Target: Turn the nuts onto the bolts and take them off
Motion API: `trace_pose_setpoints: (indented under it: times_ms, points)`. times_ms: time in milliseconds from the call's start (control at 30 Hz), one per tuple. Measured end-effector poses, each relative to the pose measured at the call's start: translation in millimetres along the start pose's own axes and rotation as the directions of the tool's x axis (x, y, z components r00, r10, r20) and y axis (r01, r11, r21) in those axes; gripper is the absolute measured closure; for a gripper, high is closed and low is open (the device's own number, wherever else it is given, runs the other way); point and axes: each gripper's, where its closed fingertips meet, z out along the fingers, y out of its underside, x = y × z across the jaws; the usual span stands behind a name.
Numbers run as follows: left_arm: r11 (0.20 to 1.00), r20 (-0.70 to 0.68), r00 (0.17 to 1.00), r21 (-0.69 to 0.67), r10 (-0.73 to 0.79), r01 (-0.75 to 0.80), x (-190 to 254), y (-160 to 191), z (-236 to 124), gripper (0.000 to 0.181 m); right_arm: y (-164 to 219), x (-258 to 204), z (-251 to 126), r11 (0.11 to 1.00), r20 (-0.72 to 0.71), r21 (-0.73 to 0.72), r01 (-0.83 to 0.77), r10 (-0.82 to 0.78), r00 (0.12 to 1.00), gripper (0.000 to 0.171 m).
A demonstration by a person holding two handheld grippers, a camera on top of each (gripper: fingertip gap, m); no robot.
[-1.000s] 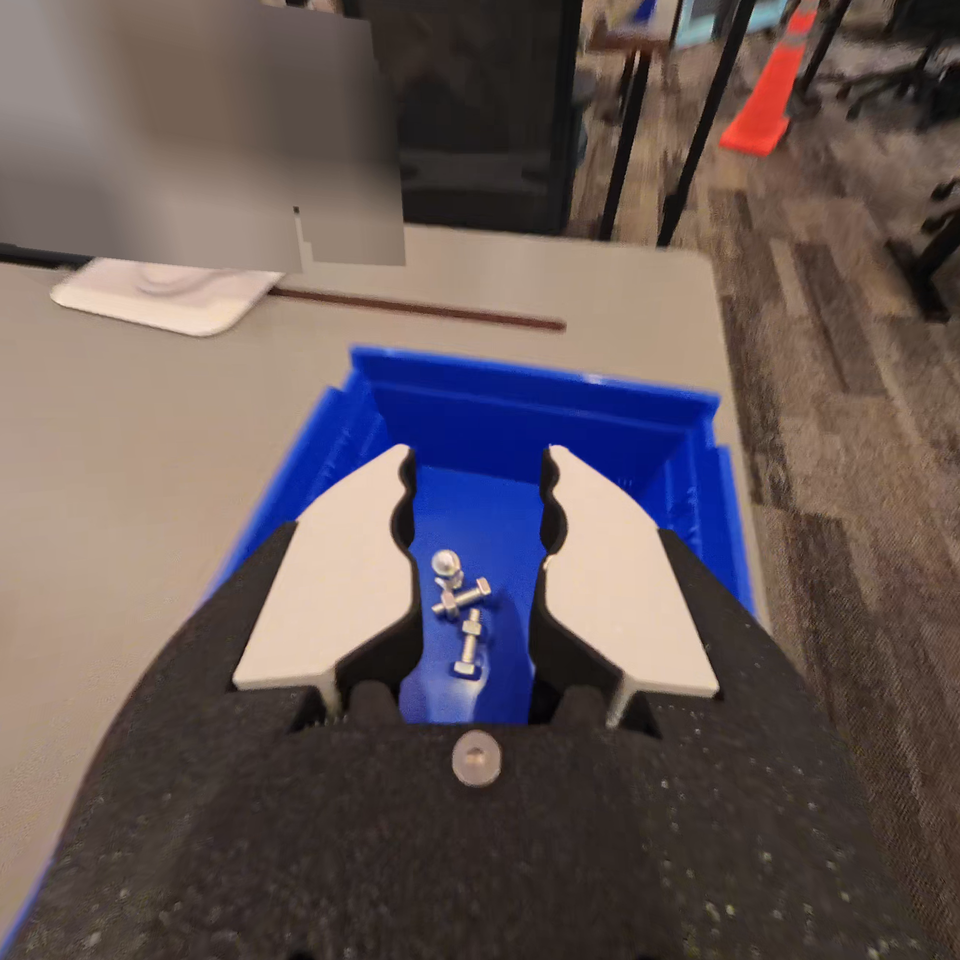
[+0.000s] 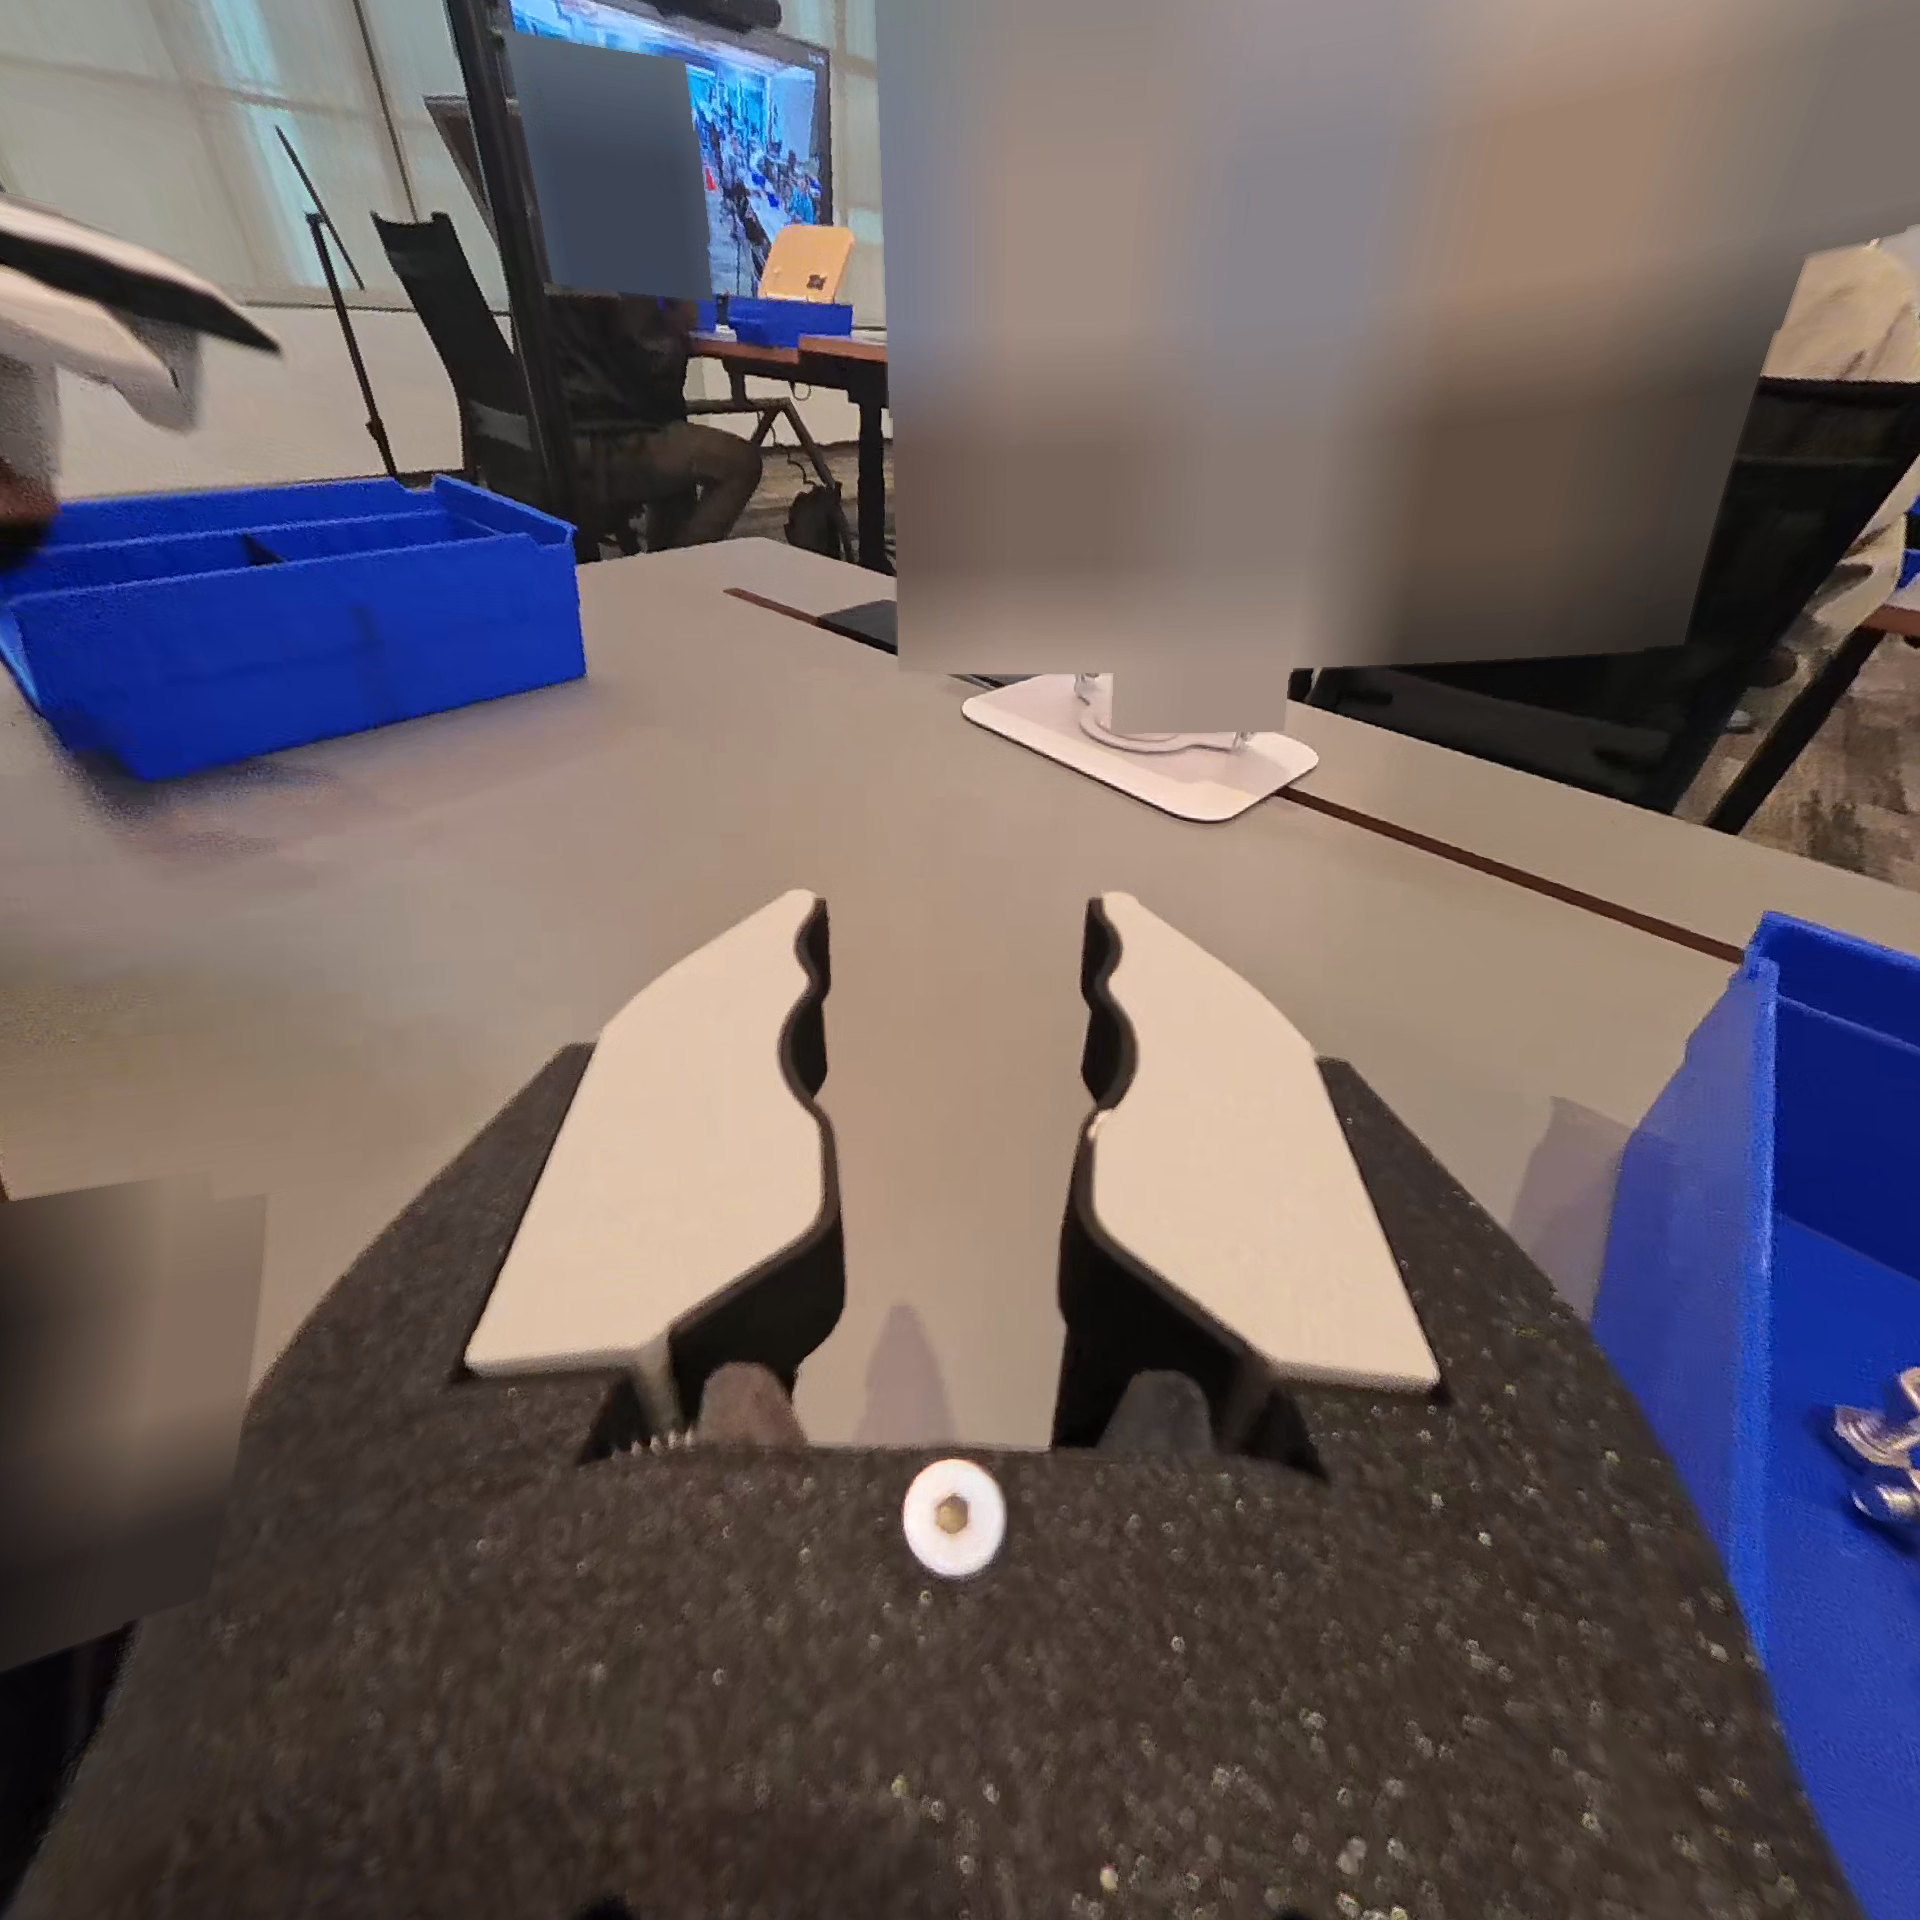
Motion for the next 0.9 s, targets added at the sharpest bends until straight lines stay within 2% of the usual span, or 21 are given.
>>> trace_pose_setpoints:
  times_ms: [100, 233, 333, 467, 567, 667, 767, 900]
  points:
    - [0.997, 0.203, 0.979, -0.081, -0.003, 0.02, -68, 2, -57, 0.127, 2, -4, 6, 1.0, 0.013, 0.0, 0.008, -0.008, 1.0, 0.125]
    - [0.977, 0.398, 0.916, -0.176, -0.043, 0.122, -147, 14, -124, 0.127, 10, -4, 16, 1.0, 0.012, -0.023, 0.013, -0.013, 1.0, 0.125]
    - [0.929, 0.451, 0.89, -0.303, -0.058, 0.214, -175, 41, -159, 0.127, 16, -4, 27, 0.999, 0.024, -0.038, -0.011, 0.012, 1.0, 0.125]
    - [0.832, 0.47, 0.883, -0.483, -0.016, 0.273, -184, 87, -190, 0.126, 16, -5, 45, 0.999, 0.061, -0.045, -0.019, 0.021, 0.998, 0.125]
    - [0.802, 0.475, 0.88, -0.52, -0.013, 0.293, -191, 98, -195, 0.129, 16, -6, 63, 0.998, 0.089, -0.065, -0.014, 0.019, 0.996, 0.125]
    - [0.764, 0.447, 0.894, -0.566, -0.032, 0.311, -198, 104, -185, 0.134, 15, -8, 81, 0.997, 0.119, -0.075, -0.006, 0.015, 0.993, 0.125]
    - [0.685, 0.431, 0.903, -0.656, -0.007, 0.318, -211, 117, -171, 0.133, 15, -11, 95, 0.997, 0.141, -0.08, 0.0, 0.011, 0.99, 0.125]
    - [0.576, 0.415, 0.907, -0.727, -0.066, 0.374, -221, 136, -149, 0.137, 16, -8, 104, 0.996, 0.147, -0.092, 0.004, 0.009, 0.989, 0.125]
